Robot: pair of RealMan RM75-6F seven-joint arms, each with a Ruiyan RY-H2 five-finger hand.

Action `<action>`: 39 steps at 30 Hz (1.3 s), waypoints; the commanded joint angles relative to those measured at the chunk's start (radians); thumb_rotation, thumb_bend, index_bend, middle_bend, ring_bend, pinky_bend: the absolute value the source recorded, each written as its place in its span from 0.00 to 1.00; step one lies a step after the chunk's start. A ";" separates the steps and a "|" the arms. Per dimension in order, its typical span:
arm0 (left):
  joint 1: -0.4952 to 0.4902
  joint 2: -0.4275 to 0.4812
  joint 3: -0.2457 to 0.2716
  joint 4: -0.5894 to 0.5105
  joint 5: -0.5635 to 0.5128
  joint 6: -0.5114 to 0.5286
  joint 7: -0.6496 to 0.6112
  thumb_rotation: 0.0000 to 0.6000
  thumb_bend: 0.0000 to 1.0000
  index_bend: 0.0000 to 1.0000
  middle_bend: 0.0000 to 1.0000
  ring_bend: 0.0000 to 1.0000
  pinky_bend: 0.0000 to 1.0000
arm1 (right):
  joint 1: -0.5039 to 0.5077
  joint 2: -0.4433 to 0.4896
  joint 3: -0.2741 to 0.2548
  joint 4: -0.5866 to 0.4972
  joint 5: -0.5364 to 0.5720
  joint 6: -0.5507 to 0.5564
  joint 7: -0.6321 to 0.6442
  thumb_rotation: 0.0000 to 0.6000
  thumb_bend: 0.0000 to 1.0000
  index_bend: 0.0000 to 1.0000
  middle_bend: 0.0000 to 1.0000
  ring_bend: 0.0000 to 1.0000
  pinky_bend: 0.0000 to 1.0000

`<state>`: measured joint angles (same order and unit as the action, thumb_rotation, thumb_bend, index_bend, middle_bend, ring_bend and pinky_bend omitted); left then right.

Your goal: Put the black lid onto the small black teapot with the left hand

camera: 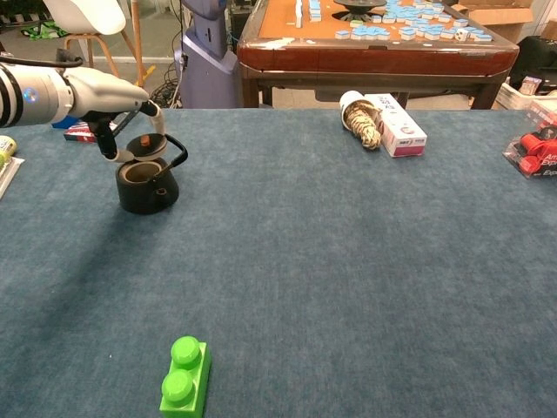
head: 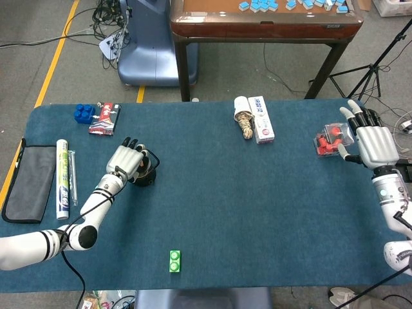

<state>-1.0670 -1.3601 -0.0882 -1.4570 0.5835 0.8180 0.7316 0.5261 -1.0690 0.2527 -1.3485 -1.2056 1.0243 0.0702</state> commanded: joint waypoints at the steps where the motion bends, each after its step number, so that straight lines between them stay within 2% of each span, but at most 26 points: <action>1: 0.003 -0.003 0.006 0.011 0.011 -0.005 -0.016 1.00 0.37 0.30 0.15 0.00 0.00 | -0.001 0.003 0.001 -0.006 0.002 0.003 -0.006 1.00 0.39 0.00 0.00 0.00 0.00; 14: 0.026 0.003 0.024 0.035 0.052 -0.016 -0.081 1.00 0.37 0.30 0.15 0.00 0.00 | 0.006 0.011 0.006 -0.036 0.017 0.003 -0.046 1.00 0.39 0.00 0.00 0.00 0.00; 39: 0.030 -0.004 0.035 0.054 0.056 -0.019 -0.107 1.00 0.33 0.27 0.15 0.00 0.00 | 0.008 0.015 0.007 -0.057 0.029 0.009 -0.076 1.00 0.39 0.00 0.00 0.00 0.00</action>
<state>-1.0365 -1.3645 -0.0536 -1.4024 0.6396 0.7992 0.6247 0.5336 -1.0544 0.2595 -1.4059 -1.1764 1.0336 -0.0055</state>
